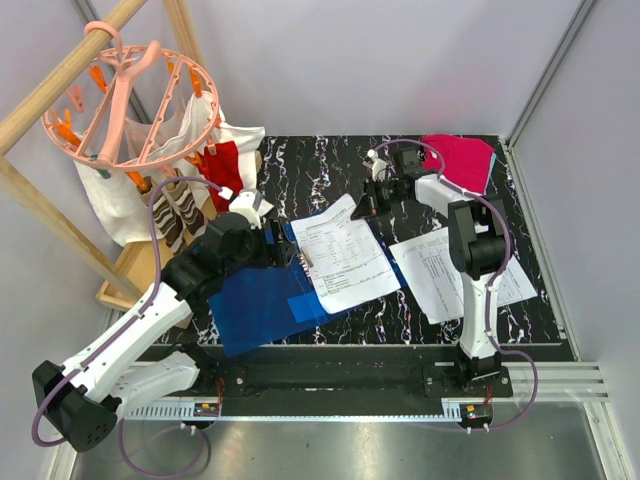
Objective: Put the files into the folder
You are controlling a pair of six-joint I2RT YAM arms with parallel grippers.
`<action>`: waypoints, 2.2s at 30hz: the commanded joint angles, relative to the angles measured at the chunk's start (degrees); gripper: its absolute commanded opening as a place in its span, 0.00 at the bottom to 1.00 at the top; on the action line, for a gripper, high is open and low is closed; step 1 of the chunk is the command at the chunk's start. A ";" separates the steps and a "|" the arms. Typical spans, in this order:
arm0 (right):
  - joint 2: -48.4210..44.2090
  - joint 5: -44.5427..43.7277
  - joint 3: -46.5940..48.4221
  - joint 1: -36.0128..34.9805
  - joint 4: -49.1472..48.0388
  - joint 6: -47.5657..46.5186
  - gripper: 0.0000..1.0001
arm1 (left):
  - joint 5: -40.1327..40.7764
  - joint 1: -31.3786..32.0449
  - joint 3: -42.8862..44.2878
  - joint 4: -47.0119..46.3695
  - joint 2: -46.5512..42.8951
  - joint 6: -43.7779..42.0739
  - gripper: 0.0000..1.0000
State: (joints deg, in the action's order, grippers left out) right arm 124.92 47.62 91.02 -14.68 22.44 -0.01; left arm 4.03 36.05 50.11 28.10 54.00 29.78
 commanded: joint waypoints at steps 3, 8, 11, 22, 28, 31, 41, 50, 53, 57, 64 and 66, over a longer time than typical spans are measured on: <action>1.29 1.51 3.99 -1.67 1.20 -3.94 0.00 | -1.40 -0.28 0.25 -2.52 -0.47 -0.86 0.82; 1.73 1.78 5.04 -1.93 1.73 -4.56 0.00 | -1.40 -0.28 0.25 -2.52 -0.38 -0.95 0.82; 1.99 1.87 5.22 -2.02 2.26 -5.09 0.00 | -1.57 -0.28 0.26 -2.52 -0.30 -0.86 0.83; 2.69 1.25 5.65 -2.73 2.79 -5.26 0.08 | -1.92 -0.37 0.25 -2.78 -0.30 -0.78 0.82; 2.52 -1.12 5.66 -2.99 3.05 -4.21 0.14 | -2.10 -0.37 -0.10 -2.87 -0.73 -0.51 0.82; 2.43 -1.56 5.83 -2.99 3.14 -3.77 0.19 | -2.19 -0.37 -0.19 -2.87 -0.74 -0.51 0.83; 0.85 -7.88 7.32 -2.99 4.11 -0.96 0.50 | -2.71 -0.37 -0.36 -3.05 -1.00 -0.42 0.83; -0.12 -18.32 11.90 -3.51 7.71 6.68 0.65 | -3.77 -0.37 -0.36 -3.83 -0.65 -0.51 0.83; -1.00 -25.35 11.28 -3.87 8.24 11.43 0.72 | -5.44 -0.37 -0.27 -4.28 0.05 -0.16 0.83; -0.56 -27.67 10.49 -3.87 9.56 14.34 0.87 | -6.49 -0.37 -0.27 -4.63 0.41 -0.07 0.83; 3.57 -27.66 10.93 -4.92 9.56 12.58 0.88 | -7.28 -0.37 -0.62 -5.16 0.23 0.10 0.83; 4.53 -27.93 11.37 -5.27 8.77 12.14 0.88 | -7.29 -0.46 -0.71 -5.33 0.32 0.28 0.83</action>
State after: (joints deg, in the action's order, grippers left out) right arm 127.63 21.47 100.71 -18.33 31.62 12.49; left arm -1.76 35.90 50.06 26.06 54.26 29.95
